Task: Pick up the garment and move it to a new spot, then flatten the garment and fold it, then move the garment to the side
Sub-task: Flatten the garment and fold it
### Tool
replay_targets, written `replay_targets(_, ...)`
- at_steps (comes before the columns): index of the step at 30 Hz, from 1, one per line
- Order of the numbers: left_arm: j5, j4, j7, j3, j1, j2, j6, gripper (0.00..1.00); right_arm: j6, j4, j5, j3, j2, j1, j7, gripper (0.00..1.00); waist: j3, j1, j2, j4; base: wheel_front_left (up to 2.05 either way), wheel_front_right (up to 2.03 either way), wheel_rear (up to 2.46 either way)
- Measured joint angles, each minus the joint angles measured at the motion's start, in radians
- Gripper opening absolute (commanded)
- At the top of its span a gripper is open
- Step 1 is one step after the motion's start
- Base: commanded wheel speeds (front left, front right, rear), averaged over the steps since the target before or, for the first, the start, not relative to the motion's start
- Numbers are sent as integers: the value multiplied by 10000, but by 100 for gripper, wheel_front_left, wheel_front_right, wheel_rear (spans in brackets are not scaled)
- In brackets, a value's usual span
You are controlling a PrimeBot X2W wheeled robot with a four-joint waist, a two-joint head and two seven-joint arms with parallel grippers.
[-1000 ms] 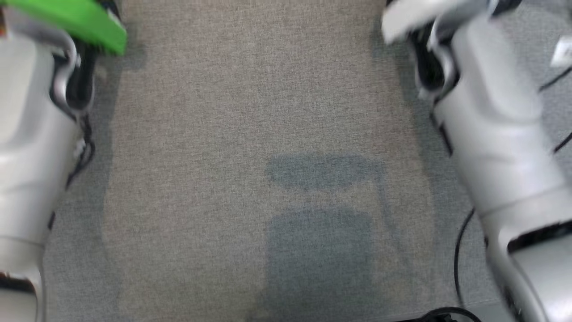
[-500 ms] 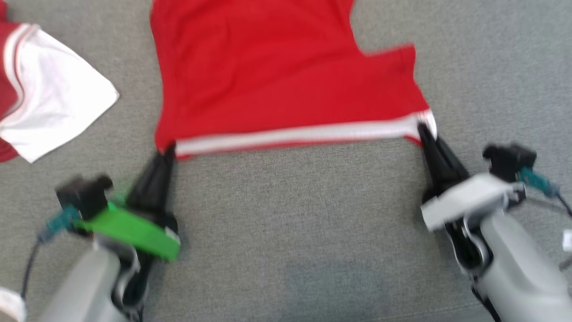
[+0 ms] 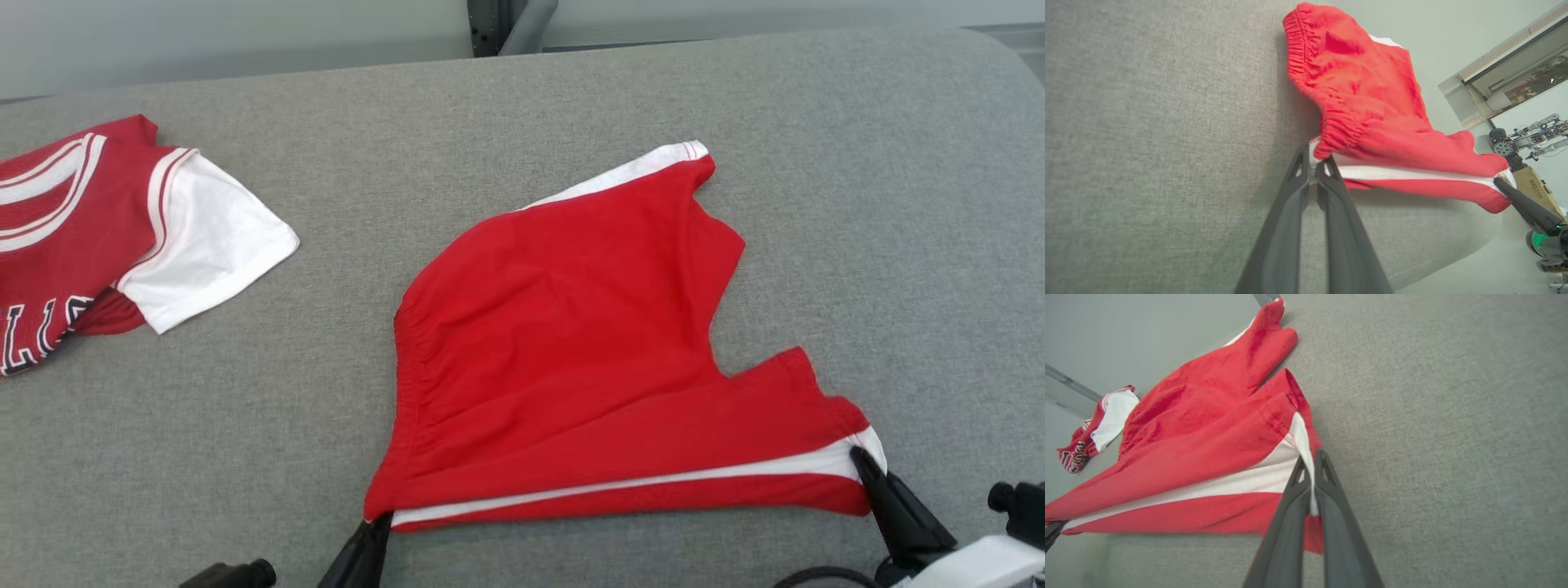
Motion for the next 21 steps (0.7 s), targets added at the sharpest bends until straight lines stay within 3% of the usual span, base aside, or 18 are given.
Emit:
replay_targets(4, 92, -702, 884, 48, -577, 506, 215, 0, -13, -481, -430, -334, 293, -1108, 915, 0, 1, 0, 0, 178, 0, 0, 0)
replay_targets(9, -98, -995, 2272, 19, -2859, 391, 205, 0, -27, -13, -803, -293, 709, -3698, 2027, 0, 444, 0, 0, 353, 0, 0, 0)
replay_targets(15, -284, 447, 3448, -90, -5602, -403, 161, 0, -35, 1394, -1024, -307, 882, -6093, 2794, 0, 959, 1, 0, 1006, 0, 0, 0)
replay_targets(21, -334, 2483, 3818, -305, -7327, -1158, 8, 0, -38, 3323, -1367, -134, 989, -7877, 3290, 0, 1449, 1, 0, 1520, 0, 0, 0)
